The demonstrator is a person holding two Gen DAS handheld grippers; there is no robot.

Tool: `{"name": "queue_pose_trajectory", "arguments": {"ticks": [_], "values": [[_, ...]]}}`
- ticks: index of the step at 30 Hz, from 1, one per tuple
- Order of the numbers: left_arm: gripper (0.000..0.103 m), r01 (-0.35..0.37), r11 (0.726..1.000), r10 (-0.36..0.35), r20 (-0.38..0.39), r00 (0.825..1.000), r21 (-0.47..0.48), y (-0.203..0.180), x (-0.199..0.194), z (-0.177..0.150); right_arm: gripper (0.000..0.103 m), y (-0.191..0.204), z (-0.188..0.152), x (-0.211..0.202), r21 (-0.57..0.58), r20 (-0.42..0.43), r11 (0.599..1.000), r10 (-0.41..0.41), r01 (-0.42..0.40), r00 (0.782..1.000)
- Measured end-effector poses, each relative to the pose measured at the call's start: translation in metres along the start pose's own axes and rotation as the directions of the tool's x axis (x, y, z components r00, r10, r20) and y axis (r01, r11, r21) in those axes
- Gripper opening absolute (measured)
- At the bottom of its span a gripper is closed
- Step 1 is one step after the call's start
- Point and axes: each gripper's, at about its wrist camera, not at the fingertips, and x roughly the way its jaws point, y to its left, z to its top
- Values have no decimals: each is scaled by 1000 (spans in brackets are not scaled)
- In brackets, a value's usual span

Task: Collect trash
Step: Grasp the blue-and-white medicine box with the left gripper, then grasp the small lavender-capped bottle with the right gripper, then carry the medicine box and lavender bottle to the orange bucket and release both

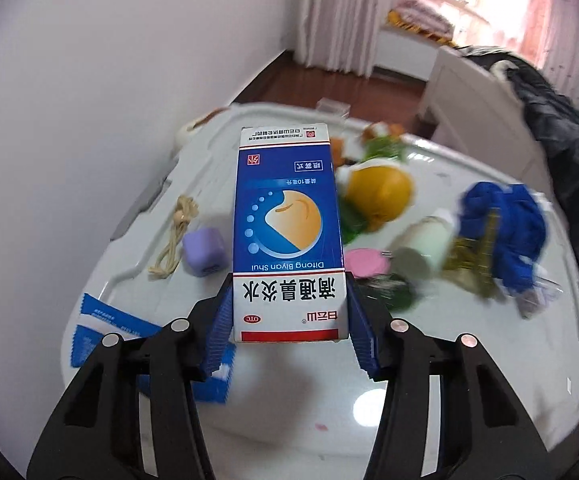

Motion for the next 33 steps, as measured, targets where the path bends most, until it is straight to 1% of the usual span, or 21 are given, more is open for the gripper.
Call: {"name": "queue_pose_trajectory", "arguments": {"ticks": [1,3,4,5,7,9,11,12,13,15,16,19,20,21,22,24,25,28,33], "values": [[50,28,999,-28,20,999,20,-4,-12,-5,93,-6,0,4,11,-3,1000,-23,23,1000],[50,80,996,-81,31,996,49,-13,-28,-14,93,-17,-2,17,21,-22,996,-82,82,996],[50,98,993,-100,34,994,60,-16,-32,-18,93,-20,-3,25,20,-39,995,-101,102,994],[50,130,988,-134,43,990,86,-24,-39,-24,93,-23,-4,35,18,-64,993,-114,116,991],[50,165,979,-172,48,984,119,-36,-40,-27,93,-24,-6,50,9,-96,993,-119,120,988],[50,203,967,-214,53,975,155,-48,-42,-30,92,-19,-6,62,-39,-97,991,-129,125,987],[50,234,955,-246,44,968,182,-58,-42,-32,86,-12,-4,73,-77,-91,992,-109,102,990],[50,248,951,-259,37,965,185,-63,-41,-32,80,-8,-2,81,-89,-102,993,-83,74,991],[50,260,947,-271,32,962,189,-65,-41,-32,77,-5,-1,90,-94,-119,994,-65,54,991],[50,266,944,-277,30,960,197,-67,-39,-32,67,-3,0,106,-90,-147,996,-43,30,988],[50,270,943,-281,32,959,195,-67,-40,-33,64,-3,2,113,-86,-156,996,-39,26,987],[50,272,941,-285,35,958,203,-64,-42,-34,63,-5,4,130,-70,-180,997,-53,41,982],[50,276,940,-288,31,957,202,-63,-41,-34,60,-6,4,134,-65,-185,997,-59,48,981],[50,279,939,-290,22,957,202,-62,-40,-34,52,-6,5,138,-66,-187,996,-72,60,980],[50,284,939,-293,18,956,196,-61,-39,-33,48,-5,6,142,-71,-192,995,-82,69,978],[50,294,938,-301,9,954,185,-58,-38,-33,26,-1,8,150,-93,-203,991,-115,98,972],[50,297,937,-304,5,953,184,-57,-38,-33,19,1,9,154,-104,-210,988,-132,112,969],[50,295,936,-303,13,953,193,-57,-40,-32,19,5,12,157,-106,-198,986,-149,130,969],[51,289,938,-298,19,954,193,-54,-41,-32,19,15,14,144,-112,-171,989,-118,99,978]]}}
